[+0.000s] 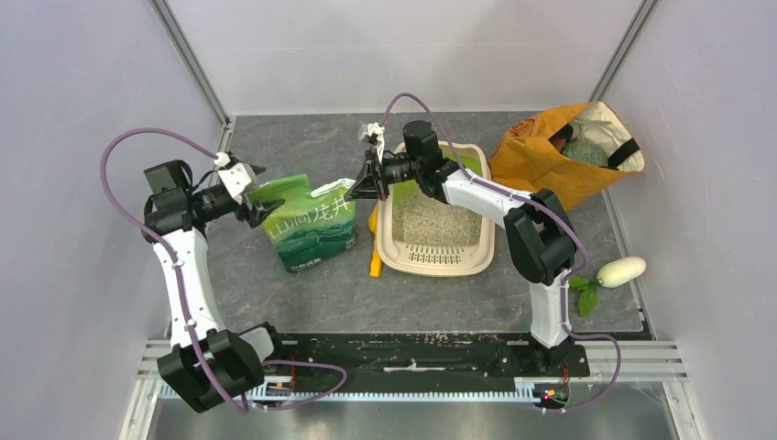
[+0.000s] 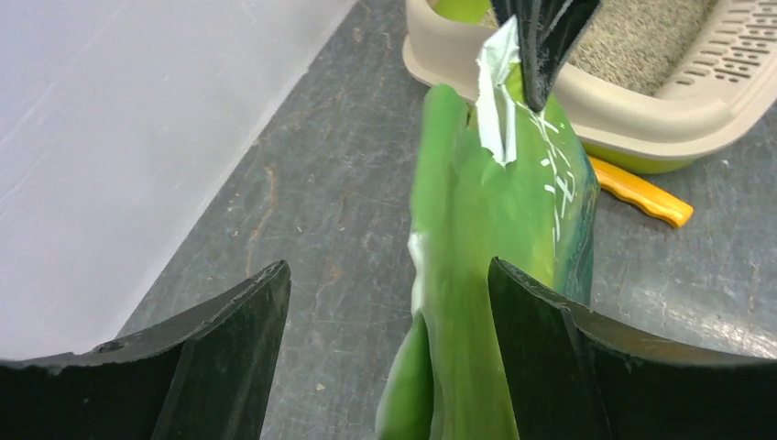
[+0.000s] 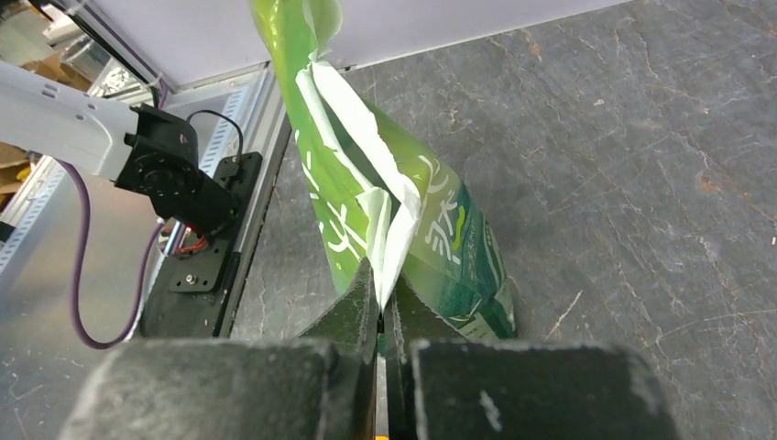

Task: Fill the litter box with clean litter

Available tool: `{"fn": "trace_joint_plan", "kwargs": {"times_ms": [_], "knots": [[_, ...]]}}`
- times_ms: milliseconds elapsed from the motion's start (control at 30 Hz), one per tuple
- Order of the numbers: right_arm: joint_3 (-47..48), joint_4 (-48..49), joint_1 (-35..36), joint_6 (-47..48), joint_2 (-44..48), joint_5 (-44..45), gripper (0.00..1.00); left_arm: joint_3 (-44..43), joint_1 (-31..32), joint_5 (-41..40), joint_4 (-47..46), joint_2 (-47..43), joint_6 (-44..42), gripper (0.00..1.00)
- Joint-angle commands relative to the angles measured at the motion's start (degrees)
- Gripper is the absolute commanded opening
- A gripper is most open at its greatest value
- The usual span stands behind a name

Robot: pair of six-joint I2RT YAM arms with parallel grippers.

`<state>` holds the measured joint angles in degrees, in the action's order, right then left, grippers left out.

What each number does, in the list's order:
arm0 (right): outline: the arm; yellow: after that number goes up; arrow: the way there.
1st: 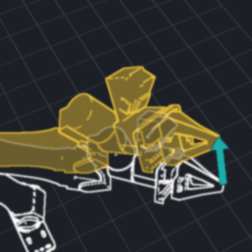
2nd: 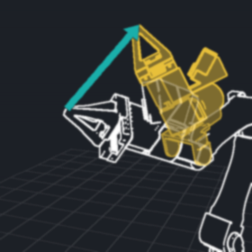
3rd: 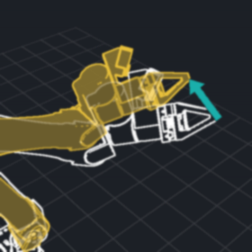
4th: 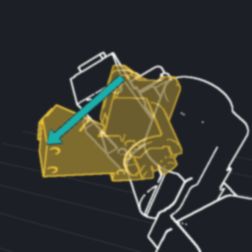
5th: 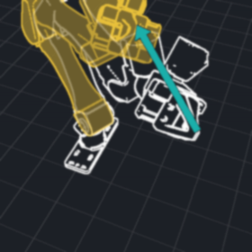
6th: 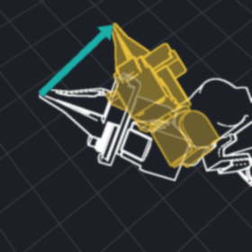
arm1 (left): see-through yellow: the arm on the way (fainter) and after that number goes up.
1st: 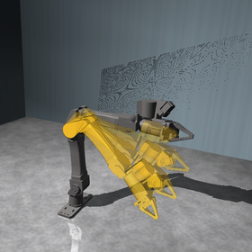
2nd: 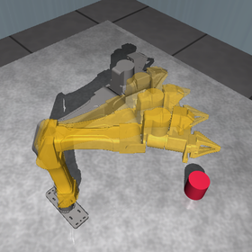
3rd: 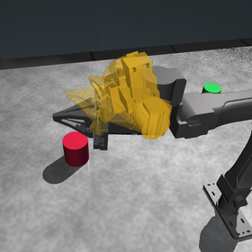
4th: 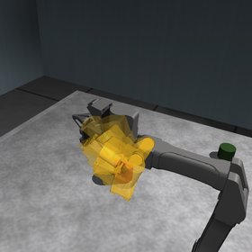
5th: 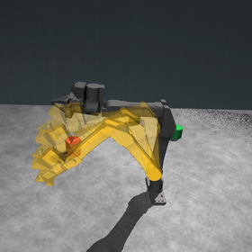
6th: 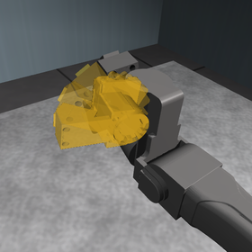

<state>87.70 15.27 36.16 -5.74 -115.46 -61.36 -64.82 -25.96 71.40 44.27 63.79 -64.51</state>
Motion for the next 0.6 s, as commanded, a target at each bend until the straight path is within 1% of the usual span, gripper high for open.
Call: {"fn": "trace_joint_plan", "kwargs": {"times_ms": [0, 67, 133, 200, 267, 300, 333, 367, 400, 467, 500, 567], "knots": [[-0.2, -3.4, 0.5, 6.5, 4.4, -0.1, 0.00, -1.7, 4.1, -4.8, 11.9, 0.9, -16.2, 0.83], [0.1, -6.0, 0.9, 8.6, 4.8, 0.2, 0.00, -2.6, 6.1, -6.7, 17.8, 1.8, -21.7, 0.79], [0.4, -7.2, 1.1, 8.8, 5.1, 0.2, 0.00, -3.9, 7.6, -7.5, 21.0, 2.9, -23.8, 0.67], [-0.1, -7.4, 1.3, 8.8, 5.7, 0.3, 0.00, -5.4, 8.4, -8.3, 22.7, 4.0, -24.0, 0.46], [-0.7, -7.6, 1.3, 8.6, 6.3, 0.0, 0.00, -7.0, 8.4, -8.0, 24.2, 5.0, -23.2, 0.14], [-0.8, -8.0, 1.2, 8.5, 6.5, -0.4, 0.07, -8.0, 8.4, -7.6, 25.3, 5.6, -23.1, 0.02], [-0.9, -8.3, 1.0, 8.0, 6.7, -0.9, 0.23, -8.8, 8.2, -7.1, 26.2, 5.9, -22.8, 0.02], [-1.0, -8.1, 0.8, 6.4, 6.7, -1.7, 0.43, -9.6, 8.1, -6.2, 27.3, 6.2, -22.5, 0.02], [-1.7, -6.9, 0.4, 3.6, 6.8, -2.3, 0.62, -10.2, 7.8, -5.2, 27.8, 6.4, -22.0, 0.02], [-4.7, -1.3, -0.2, -1.2, 7.2, -3.2, 0.81, -10.7, 6.8, -3.1, 27.9, 6.6, -20.1, 0.02], [-7.0, 2.5, -0.3, -3.3, 7.5, -3.3, 0.85, -10.8, 6.4, -2.2, 27.9, 6.8, -19.6, 0.02], [-9.2, 9.2, -0.1, -7.4, 7.1, -3.1, 0.90, -10.8, 6.2, -1.7, 28.1, 7.0, -19.3, 0.02]]}}
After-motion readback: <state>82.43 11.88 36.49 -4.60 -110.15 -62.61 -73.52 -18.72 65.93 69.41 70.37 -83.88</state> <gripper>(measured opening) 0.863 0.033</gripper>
